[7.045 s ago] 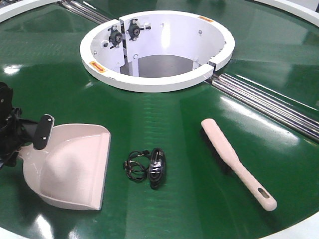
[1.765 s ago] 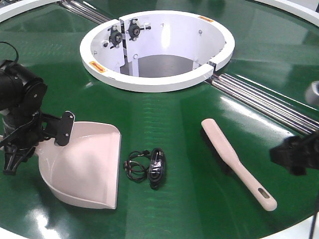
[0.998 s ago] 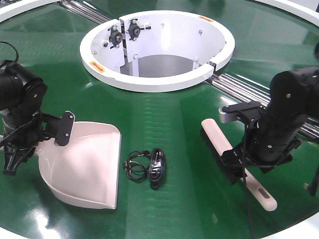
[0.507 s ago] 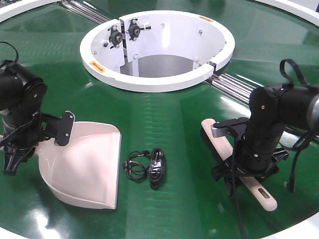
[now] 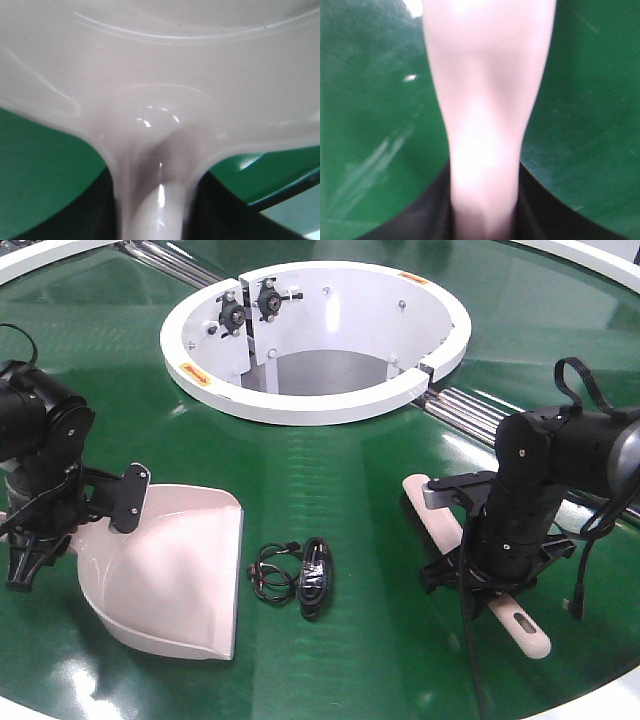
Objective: Clean and inspect green conveyor with broom and dustpan
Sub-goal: 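Lower the right gripper onto the pink brush handle and grasp it, then sweep the black cable into the dustpan with the right-held brush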
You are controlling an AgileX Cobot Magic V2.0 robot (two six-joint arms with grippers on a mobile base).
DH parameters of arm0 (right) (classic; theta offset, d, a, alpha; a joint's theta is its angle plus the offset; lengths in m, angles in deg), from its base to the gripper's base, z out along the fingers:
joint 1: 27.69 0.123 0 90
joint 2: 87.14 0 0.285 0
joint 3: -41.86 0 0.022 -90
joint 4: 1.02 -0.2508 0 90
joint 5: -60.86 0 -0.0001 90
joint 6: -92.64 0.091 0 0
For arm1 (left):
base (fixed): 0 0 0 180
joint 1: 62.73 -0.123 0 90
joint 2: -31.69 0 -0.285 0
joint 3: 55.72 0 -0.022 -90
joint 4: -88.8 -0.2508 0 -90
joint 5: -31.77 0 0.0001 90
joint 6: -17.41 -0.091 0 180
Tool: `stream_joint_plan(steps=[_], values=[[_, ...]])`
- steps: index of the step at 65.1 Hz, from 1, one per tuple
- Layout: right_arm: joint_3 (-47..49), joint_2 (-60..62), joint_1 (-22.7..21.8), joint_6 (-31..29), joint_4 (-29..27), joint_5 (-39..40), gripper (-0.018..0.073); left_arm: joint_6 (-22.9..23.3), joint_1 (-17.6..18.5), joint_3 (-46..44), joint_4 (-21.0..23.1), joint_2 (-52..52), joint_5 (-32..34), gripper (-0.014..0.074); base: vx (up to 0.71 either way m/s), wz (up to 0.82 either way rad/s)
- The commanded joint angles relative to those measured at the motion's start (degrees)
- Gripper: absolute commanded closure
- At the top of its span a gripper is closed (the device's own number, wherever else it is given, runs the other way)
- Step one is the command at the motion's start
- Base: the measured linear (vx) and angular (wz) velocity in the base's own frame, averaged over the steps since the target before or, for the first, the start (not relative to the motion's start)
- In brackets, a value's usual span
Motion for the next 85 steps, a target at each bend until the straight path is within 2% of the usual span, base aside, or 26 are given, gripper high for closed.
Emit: stream_joint_plan(steps=[1,13,32,58,80,85], values=[[1.6,3.8,0.1,1.5,-1.0,-0.1,0.0568,-0.2,0.4,-1.7,-0.9,-2.3,-1.2,0.0603,0.0,0.0],[1.6,5.3,3.2,4.8,-0.8,-1.6,0.0564,-0.2,0.4,-1.7,-0.9,-2.3,-1.1,0.0603,0.0,0.0],[1.6,5.4,12.0,14.8,-1.7,-4.5,0.0564,-0.2,0.4,-1.7,-0.9,-2.3,-1.1,0.0603,0.0,0.0],[1.6,5.4,15.4,24.1,-2.4,-4.4,0.0564,-0.2,0.4,-1.7,-0.9,-2.3,-1.1,0.0603,0.0,0.0],[2.3,4.5,15.4,25.3,-4.7,-6.2,0.0564,-0.2,0.4,-1.7,-0.9,-2.3,-1.1,0.0603,0.0,0.0],[4.0,2.9,16.6,25.2,-4.4,-7.8,0.0564,-0.2,0.4,-1.7,-0.9,-2.3,-1.1,0.0603,0.0,0.0]])
